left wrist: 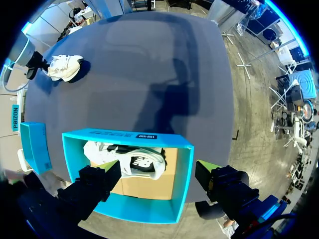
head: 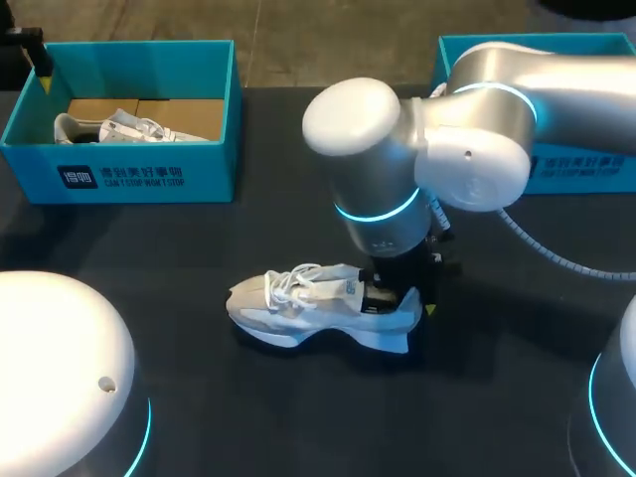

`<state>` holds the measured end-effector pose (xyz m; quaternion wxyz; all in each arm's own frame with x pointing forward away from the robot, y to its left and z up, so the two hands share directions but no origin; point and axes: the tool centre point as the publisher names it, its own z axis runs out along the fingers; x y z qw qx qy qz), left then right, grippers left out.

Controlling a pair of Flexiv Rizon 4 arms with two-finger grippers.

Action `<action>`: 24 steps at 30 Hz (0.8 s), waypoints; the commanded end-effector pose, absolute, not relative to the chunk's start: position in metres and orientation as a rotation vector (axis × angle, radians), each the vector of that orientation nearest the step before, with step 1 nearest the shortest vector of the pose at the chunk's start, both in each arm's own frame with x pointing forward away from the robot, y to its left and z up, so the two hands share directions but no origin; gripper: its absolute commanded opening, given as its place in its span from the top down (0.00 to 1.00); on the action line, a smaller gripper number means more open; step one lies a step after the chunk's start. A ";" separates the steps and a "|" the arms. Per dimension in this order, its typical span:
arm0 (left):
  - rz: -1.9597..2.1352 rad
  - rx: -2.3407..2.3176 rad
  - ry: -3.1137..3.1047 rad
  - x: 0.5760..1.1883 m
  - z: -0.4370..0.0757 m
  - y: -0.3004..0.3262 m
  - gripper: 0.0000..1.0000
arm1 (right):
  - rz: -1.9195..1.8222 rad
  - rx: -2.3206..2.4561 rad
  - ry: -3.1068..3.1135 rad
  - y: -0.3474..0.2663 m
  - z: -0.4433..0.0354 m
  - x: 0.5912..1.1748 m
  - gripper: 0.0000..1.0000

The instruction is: Take the shoe out of the shoebox, open the shoe tongue, remove and reinsert the insole, then place the shoe into the shoebox

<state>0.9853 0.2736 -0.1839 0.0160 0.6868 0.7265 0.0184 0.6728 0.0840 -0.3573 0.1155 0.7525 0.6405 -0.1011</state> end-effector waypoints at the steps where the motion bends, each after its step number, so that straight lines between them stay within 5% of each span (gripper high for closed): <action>1: 0.062 2.136 2.259 0.984 -0.184 0.274 0.00 | -0.302 2.211 1.840 0.096 -0.364 0.669 1.00; 24: 0.062 2.136 2.259 0.984 -0.184 0.274 0.00 | -0.354 2.272 1.762 0.104 -0.384 0.660 1.00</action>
